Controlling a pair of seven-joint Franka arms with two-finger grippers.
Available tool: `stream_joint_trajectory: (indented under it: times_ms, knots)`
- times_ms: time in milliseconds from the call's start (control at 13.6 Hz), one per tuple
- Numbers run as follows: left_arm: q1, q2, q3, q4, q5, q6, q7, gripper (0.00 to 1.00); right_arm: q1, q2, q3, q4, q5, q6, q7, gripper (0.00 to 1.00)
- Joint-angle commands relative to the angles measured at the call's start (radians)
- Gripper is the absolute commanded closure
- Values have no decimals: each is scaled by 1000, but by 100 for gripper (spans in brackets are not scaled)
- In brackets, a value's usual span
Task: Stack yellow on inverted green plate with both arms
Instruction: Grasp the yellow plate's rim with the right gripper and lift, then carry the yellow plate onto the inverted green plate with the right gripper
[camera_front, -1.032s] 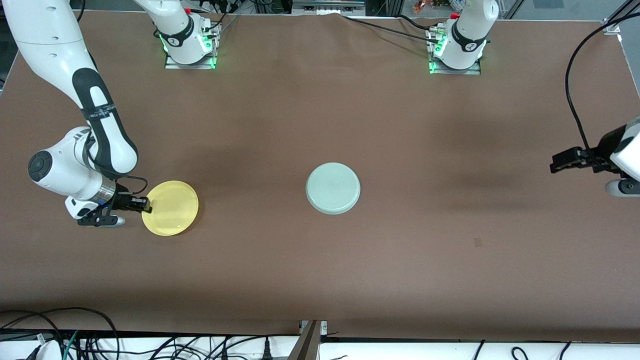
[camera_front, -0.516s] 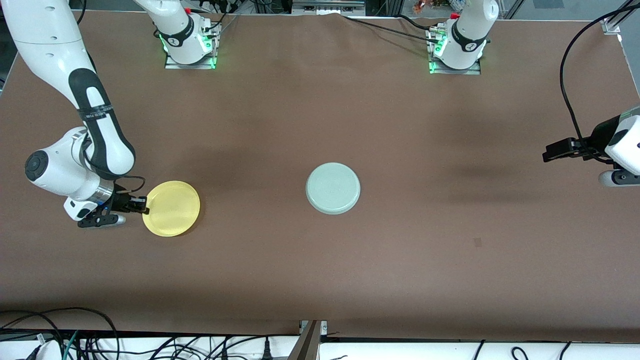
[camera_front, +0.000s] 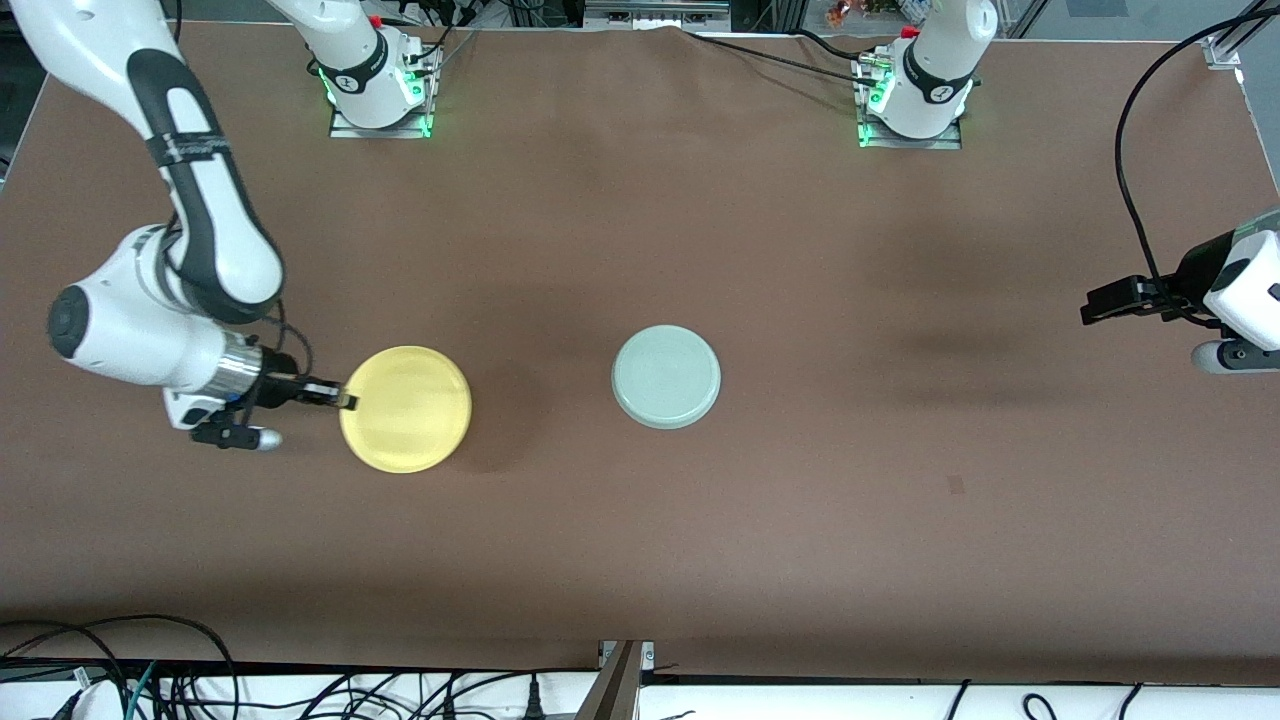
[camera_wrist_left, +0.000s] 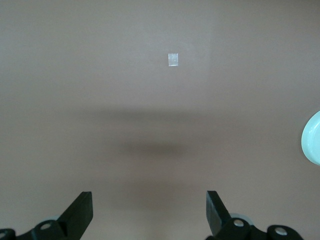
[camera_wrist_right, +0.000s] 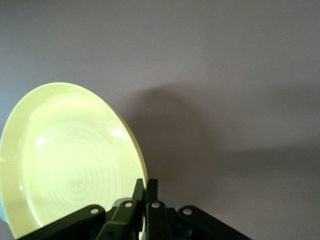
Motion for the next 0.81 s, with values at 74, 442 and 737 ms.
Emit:
stream_joint_trajectory:
  times_ms: [74,442,737]
  knots:
    - [-10,-7,2,11,-11,-8,-9,0,165,44,80,20,10,147,247,100]
    - [-11,1,2,28,-11,-8,-12,0,377,157,75,89,-18,339,464,100]
    - [-10,1,2,28,-11,-8,-9,0,453,220,75,84,-20,462,477,100]
